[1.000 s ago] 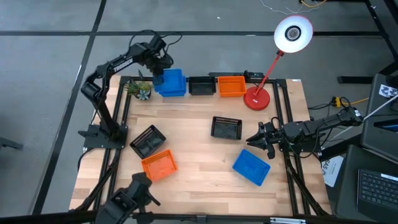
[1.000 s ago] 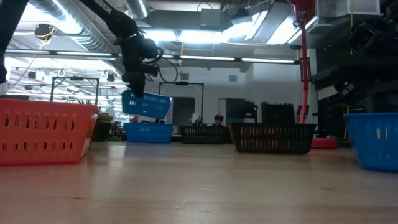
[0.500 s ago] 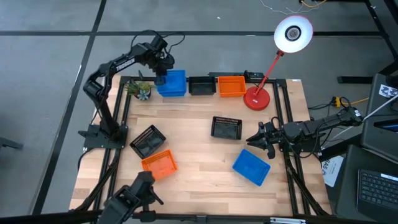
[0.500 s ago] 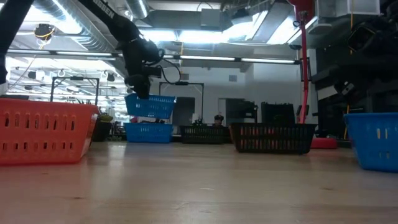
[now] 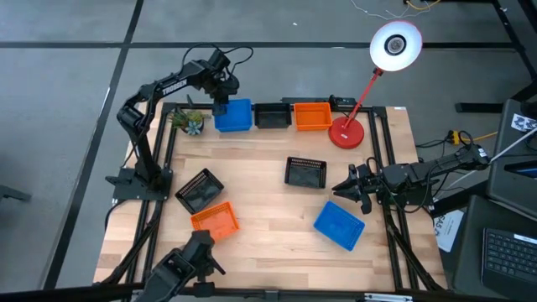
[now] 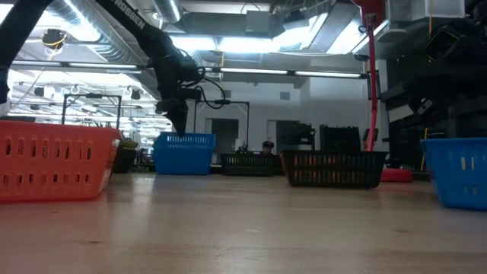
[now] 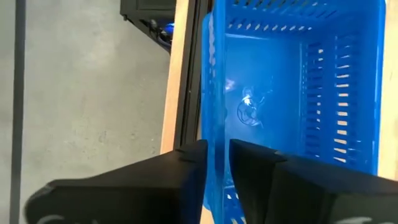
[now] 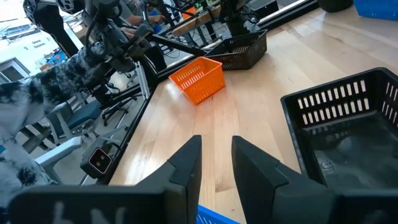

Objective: Stack baskets by color
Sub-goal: Stack the middle blue bin on top of the top blue bin

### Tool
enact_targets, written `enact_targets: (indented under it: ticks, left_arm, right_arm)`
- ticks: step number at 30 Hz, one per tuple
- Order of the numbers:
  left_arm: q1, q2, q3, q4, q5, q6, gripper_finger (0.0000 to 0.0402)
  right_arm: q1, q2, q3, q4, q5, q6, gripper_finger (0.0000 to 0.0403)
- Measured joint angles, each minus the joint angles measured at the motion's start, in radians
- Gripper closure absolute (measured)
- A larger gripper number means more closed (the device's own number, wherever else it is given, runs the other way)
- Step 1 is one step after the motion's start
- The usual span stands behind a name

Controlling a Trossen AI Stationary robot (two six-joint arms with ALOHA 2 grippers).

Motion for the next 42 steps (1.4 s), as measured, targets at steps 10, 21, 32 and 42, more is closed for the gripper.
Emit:
enact_targets:
  ticks: [10, 21, 32, 42]
  left_arm:
    - [-0.019, -0.033, 0.000, 0.017, -0.038, -0.070, 0.0327]
    - [-0.059, -0.095, 0.000, 0.040, -0.099, -0.140, 0.0327]
    - [-0.220, -0.080, -0.003, 0.071, -0.521, -0.229, 0.0356]
    - [-0.258, -0.081, -0.128, 0.320, -0.594, -0.176, 0.0357]
  right_arm:
    - [0.000, 0.000, 0.000, -0.001, 0.000, -0.002, 0.0315]
    - [0.000, 0.001, 0.000, -0.001, 0.000, -0.006, 0.0315]
    - [0.000, 0.001, 0.000, -0.016, 0.000, -0.008, 0.0315]
    - [0.000, 0.001, 0.000, -0.020, 0.000, -0.010, 0.0315]
